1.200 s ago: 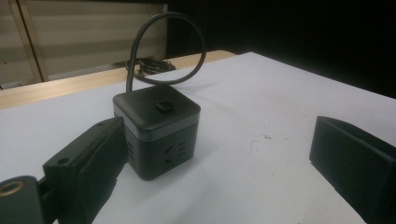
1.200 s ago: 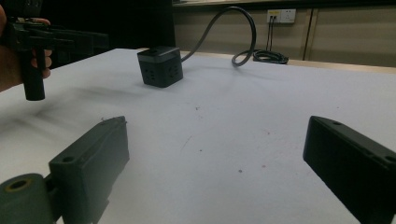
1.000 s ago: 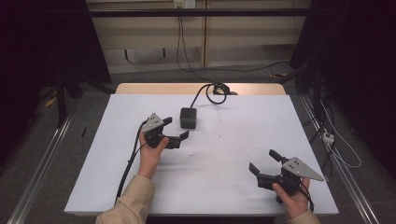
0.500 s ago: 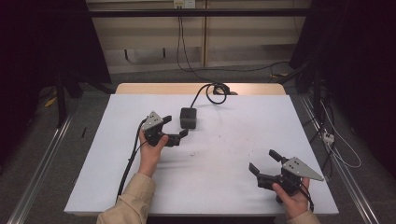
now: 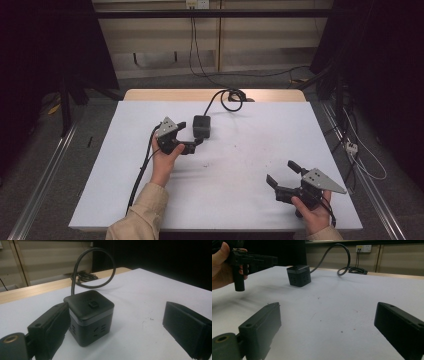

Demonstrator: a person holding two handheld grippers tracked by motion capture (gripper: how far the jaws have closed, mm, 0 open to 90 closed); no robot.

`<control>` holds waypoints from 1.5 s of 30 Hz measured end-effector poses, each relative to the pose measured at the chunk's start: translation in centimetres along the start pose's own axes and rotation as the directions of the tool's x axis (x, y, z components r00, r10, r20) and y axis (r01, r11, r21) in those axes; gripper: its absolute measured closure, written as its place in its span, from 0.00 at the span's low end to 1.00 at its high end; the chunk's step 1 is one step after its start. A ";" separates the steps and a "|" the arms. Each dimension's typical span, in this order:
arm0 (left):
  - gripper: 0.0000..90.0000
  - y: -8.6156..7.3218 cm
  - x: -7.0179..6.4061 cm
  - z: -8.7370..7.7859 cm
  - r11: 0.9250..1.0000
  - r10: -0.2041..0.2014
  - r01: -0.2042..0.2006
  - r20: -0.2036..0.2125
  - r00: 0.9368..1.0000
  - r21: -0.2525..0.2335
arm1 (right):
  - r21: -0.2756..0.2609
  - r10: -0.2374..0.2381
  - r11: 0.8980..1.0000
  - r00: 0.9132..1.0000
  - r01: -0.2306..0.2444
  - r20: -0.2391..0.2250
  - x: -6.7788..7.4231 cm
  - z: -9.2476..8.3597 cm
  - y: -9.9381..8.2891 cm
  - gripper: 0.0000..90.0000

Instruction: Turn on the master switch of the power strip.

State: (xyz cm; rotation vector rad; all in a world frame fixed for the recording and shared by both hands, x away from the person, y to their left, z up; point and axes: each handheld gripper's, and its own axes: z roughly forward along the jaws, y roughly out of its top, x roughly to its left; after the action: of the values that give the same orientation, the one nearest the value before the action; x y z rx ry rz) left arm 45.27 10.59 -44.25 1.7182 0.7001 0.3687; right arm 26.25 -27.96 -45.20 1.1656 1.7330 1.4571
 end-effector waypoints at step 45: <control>0.46 1.6 0.6 2.0 0.999 -0.027 0.028 -0.027 0.999 0.035 | -0.003 0.002 1.000 1.000 -0.002 -0.005 -0.1 0.0 0.0 0.08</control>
State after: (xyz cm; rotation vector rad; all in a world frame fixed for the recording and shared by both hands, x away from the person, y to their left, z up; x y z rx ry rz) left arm 47.30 9.16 -43.35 1.7382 0.7523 0.3626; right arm 26.25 -28.06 -45.19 1.1631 1.7331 1.4645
